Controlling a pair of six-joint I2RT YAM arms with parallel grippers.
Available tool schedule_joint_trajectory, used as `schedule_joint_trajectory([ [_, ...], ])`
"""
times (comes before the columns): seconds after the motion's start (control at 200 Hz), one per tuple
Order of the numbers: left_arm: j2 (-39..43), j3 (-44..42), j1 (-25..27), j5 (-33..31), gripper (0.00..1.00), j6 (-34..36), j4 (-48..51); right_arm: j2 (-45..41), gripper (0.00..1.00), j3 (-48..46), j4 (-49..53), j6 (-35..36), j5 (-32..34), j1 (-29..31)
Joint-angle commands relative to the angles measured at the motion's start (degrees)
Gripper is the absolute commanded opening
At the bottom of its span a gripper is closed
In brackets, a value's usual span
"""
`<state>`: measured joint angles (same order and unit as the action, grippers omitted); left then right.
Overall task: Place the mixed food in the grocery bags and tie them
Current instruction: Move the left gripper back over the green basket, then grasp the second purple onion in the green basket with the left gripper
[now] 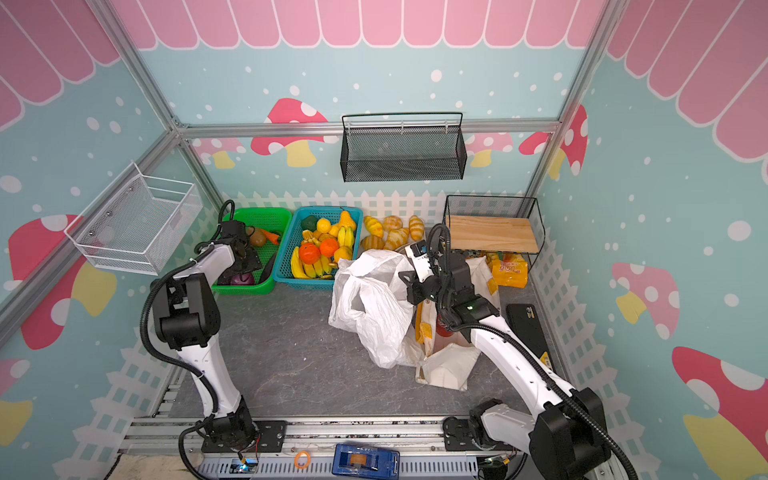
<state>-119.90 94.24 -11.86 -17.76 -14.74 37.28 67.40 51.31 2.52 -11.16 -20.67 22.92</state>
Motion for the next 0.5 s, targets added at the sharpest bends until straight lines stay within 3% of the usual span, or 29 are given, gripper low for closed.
schedule_joint_trajectory([
  [0.0,-2.4,3.6,-0.9,3.2,0.88,1.4,3.2,-0.4,0.0,-0.7,-1.2,0.4,-1.1,-0.2],
  [0.495,-8.9,7.7,-0.9,7.3,0.84,0.7,6.7,-0.3,0.0,-0.7,-1.2,0.4,-0.9,-0.2],
])
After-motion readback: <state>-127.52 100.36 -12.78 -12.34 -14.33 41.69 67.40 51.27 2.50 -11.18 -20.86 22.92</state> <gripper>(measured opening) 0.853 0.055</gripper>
